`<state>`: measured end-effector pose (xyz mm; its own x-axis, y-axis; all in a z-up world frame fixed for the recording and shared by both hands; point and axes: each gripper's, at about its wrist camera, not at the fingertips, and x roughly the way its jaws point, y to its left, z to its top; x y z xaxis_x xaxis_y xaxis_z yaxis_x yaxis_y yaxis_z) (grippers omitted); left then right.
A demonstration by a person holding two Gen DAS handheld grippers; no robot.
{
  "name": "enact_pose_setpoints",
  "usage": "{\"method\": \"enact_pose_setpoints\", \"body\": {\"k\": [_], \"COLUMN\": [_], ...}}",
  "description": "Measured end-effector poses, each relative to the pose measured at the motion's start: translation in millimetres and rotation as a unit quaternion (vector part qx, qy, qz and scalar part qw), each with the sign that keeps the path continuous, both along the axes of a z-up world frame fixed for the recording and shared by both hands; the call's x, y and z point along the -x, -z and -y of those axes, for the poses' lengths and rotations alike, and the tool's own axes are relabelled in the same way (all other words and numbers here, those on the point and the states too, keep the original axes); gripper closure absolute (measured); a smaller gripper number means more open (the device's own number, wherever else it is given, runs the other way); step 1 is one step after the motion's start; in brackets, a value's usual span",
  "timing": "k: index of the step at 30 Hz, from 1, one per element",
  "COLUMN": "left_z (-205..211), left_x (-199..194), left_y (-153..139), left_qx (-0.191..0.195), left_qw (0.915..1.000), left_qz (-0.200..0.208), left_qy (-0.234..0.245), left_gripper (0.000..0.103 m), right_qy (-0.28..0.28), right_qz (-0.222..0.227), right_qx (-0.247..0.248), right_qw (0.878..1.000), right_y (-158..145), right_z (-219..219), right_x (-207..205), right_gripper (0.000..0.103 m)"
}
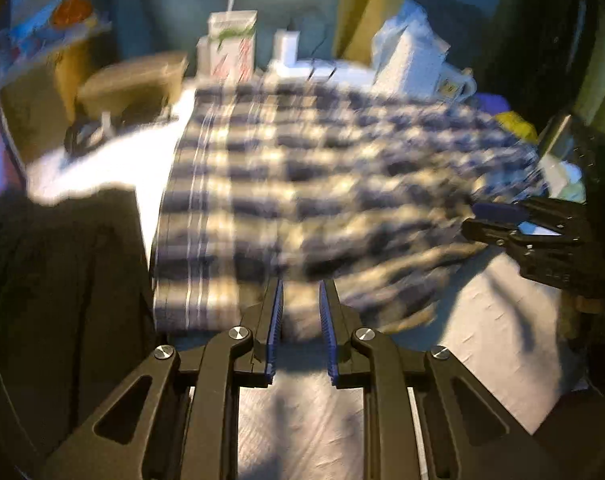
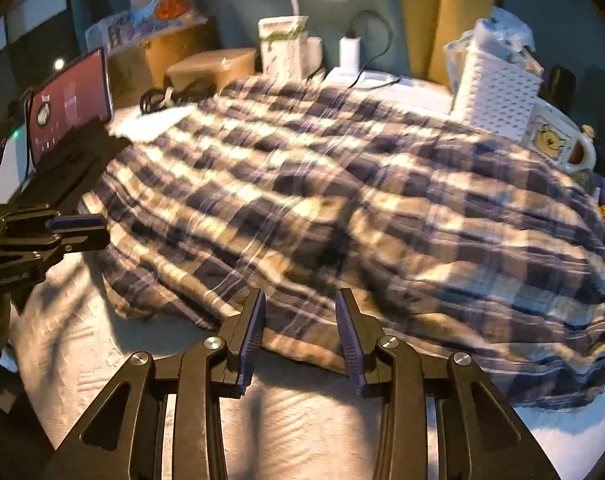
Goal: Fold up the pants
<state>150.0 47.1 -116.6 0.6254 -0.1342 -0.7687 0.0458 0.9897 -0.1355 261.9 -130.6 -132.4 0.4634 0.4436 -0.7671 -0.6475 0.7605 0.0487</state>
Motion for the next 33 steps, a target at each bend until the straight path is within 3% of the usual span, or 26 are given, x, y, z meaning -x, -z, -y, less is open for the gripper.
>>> {"method": "enact_pose_setpoints", "body": {"k": [5, 6, 8, 10, 13, 20, 23, 27, 33], "left_z": [30.7, 38.3, 52.7, 62.1, 57.9, 27.8, 22.1, 27.8, 50.2], "left_x": [-34.1, -42.8, -60.3, -75.5, -76.4, -77.2, -93.2, -133.5, -190.6], "left_y": [-12.2, -10.5, -0.9, 17.2, 28.7, 15.7, 1.6, -6.8, -9.0], "left_qx": [0.013, 0.02, 0.028, 0.002, -0.012, -0.026, -0.029, -0.018, -0.014], "left_qw": [0.9984, 0.9976, 0.9963, 0.9965, 0.9965, 0.9962, 0.9968, 0.9962, 0.9939], "left_qz": [0.022, 0.021, 0.002, -0.028, -0.035, -0.058, -0.035, -0.022, -0.026], "left_qy": [0.05, 0.063, 0.082, 0.078, 0.075, 0.06, 0.065, 0.083, 0.107], "left_gripper": [0.085, 0.085, 0.085, 0.085, 0.084, 0.084, 0.084, 0.084, 0.084], "right_qy": [0.014, 0.015, 0.024, 0.026, 0.051, 0.133, 0.145, 0.134, 0.099], "right_qz": [0.025, 0.025, 0.01, 0.008, 0.027, 0.021, 0.051, 0.07, 0.007], "right_qx": [-0.014, -0.01, 0.013, 0.009, 0.044, 0.025, -0.001, -0.028, -0.067], "right_qw": [0.999, 1.0, 1.0, 1.0, 0.997, 0.991, 0.988, 0.988, 0.993], "right_y": [-11.1, -7.5, 9.1, 11.3, 8.9, -6.2, -32.1, -50.6, -39.0], "right_z": [12.4, 10.4, 8.5, 13.9, 29.1, 113.0, 127.6, 119.0, 69.6], "right_x": [-18.0, -23.7, -38.7, -43.0, -45.6, -54.6, -66.5, -100.0, -153.2], "right_gripper": [0.066, 0.071, 0.074, 0.075, 0.075, 0.075, 0.075, 0.075, 0.075]}}
